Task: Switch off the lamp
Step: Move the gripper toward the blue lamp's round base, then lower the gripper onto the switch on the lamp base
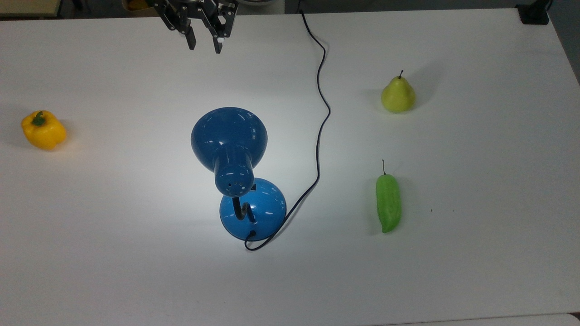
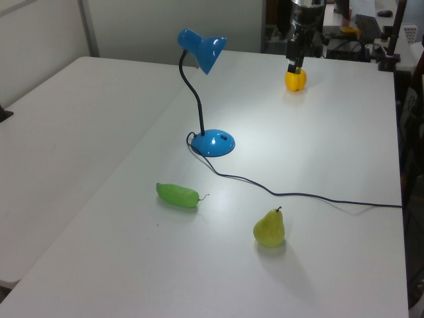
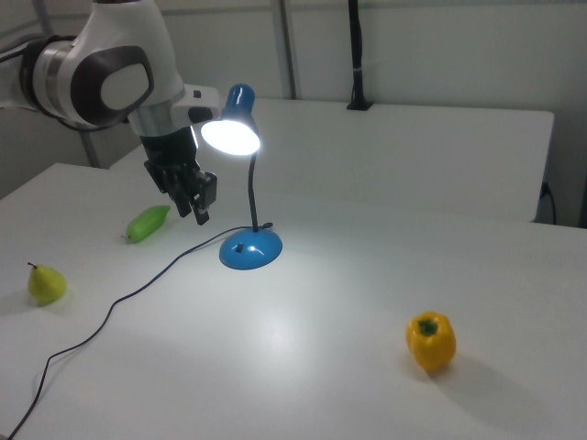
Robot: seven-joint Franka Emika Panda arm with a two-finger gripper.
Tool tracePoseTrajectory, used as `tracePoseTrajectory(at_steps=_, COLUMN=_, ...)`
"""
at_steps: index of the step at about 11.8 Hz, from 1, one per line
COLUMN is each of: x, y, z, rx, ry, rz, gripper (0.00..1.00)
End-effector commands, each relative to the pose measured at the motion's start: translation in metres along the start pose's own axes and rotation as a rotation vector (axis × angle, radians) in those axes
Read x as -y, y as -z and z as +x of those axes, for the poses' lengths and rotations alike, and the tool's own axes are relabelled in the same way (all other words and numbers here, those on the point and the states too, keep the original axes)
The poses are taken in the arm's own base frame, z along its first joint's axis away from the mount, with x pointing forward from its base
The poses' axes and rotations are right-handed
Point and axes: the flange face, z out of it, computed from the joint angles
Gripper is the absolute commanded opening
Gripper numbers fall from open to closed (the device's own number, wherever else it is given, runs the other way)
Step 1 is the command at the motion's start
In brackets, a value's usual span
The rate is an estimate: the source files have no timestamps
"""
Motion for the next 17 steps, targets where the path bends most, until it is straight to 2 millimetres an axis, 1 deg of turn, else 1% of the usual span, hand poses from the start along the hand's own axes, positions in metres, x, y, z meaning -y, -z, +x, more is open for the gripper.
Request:
tracePoseTrajectory(at_steps=1, x=-0.006, y=-0.004, z=0.012, rx=-0.048, ry=0.034, rz=-0.003, gripper=0.09)
tracePoseTrajectory(at_steps=2, x=-0.004, y=-0.002, z=0.017, rx=-0.059, ry=0.035, rz=-0.005, gripper=0.07)
tracePoseTrajectory(at_steps=4, x=-0.002, y=-0.011, z=0.028, rx=-0.053, ry=0.036, rz=-0.012, gripper=0.04)
tracePoseTrajectory(at_steps=7, x=0.006, y=-0.024, z=0.066, rx=-0.066, ry=0.044, rz=-0.029, gripper=0.0)
tracePoseTrajectory(at_steps=8, x=0.008, y=-0.03, z=0.073, rx=-0.063, ry=0.045, rz=-0.032, gripper=0.0)
tracePoseTrajectory(at_steps=9, x=0.009, y=-0.04, z=0.081, rx=-0.056, ry=0.046, rz=-0.037, gripper=0.0)
tracePoseTrajectory(at_steps=10, x=0.01, y=-0.049, z=0.084, rx=-0.044, ry=0.05, rz=-0.04, gripper=0.0)
tracePoseTrajectory(at_steps=11, x=0.015, y=-0.06, z=0.09, rx=-0.052, ry=0.064, rz=-0.043, gripper=0.0)
tracePoseTrajectory(at_steps=12, x=0.022, y=-0.067, z=0.095, rx=-0.079, ry=0.074, rz=-0.042, gripper=0.0)
tracePoseTrajectory(at_steps=13, x=0.024, y=-0.081, z=0.1, rx=-0.084, ry=0.076, rz=-0.044, gripper=0.0)
tracePoseTrajectory(at_steps=16, x=0.035, y=-0.11, z=0.109, rx=-0.1, ry=0.087, rz=-0.045, gripper=0.0)
tracePoseTrajectory(at_steps=17, x=0.044, y=-0.119, z=0.111, rx=-0.12, ry=0.098, rz=-0.041, gripper=0.0)
